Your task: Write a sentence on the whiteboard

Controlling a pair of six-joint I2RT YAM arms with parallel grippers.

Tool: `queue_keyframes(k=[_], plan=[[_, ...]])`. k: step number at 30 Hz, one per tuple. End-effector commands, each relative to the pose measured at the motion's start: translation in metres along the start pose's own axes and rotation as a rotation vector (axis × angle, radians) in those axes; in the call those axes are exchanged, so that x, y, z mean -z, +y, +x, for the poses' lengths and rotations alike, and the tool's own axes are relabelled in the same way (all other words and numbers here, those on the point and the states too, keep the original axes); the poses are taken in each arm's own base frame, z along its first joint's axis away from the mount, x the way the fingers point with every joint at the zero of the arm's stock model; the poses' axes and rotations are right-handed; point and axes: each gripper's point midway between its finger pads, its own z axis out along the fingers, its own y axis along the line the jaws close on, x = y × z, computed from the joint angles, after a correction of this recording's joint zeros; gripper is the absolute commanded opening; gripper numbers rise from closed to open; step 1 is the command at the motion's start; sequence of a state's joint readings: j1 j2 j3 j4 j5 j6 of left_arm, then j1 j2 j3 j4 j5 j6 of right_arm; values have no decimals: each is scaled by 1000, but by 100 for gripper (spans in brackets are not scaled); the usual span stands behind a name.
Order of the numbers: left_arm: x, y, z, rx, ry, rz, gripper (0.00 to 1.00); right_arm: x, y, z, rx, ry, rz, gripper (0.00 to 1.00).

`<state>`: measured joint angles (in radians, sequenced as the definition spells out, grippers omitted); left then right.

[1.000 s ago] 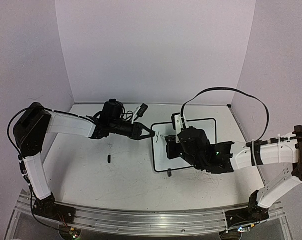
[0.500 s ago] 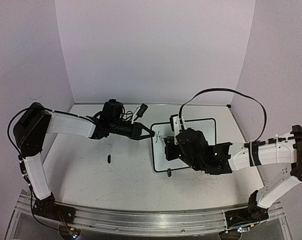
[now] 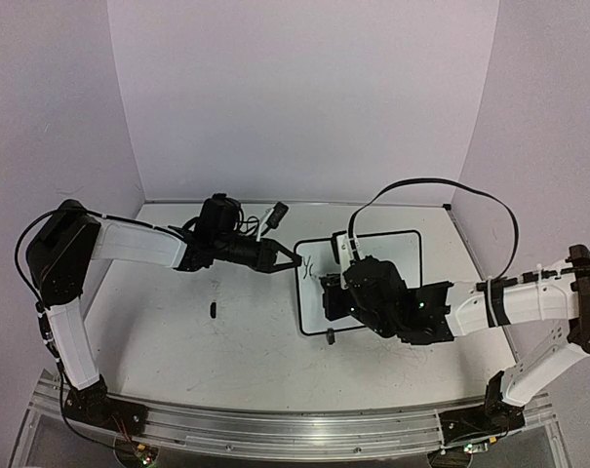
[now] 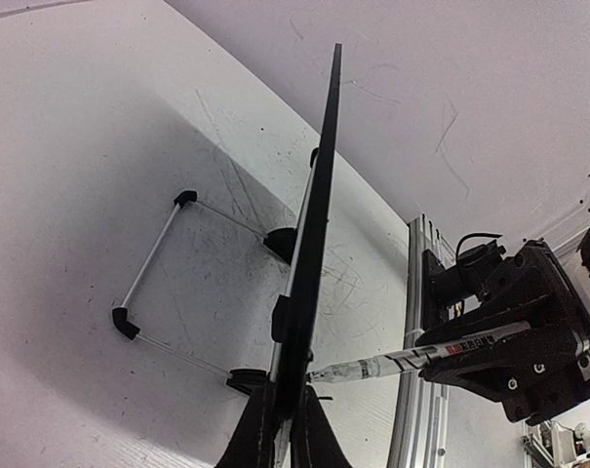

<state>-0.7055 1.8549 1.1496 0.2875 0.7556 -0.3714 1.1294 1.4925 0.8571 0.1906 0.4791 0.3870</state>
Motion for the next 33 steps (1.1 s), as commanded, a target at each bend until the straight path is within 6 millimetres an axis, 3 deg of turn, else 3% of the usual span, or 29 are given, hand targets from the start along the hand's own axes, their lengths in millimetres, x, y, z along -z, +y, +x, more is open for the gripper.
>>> queue_keyframes(k=[1,8,19,33], plan=[[3,-8,-11,-5,-20,30,0,0,-15,13,16,32,57,0],[3,-8,-11,-4,-19,30,0,5,-24,0,-9,-10,102,0],[2,-8,-10,3,-14,36,0,3,-14,-23,-29,-73,83,0],[2,-8,-9,6,-11,39,0,0,-11,-33,-23,-94,86,0]])
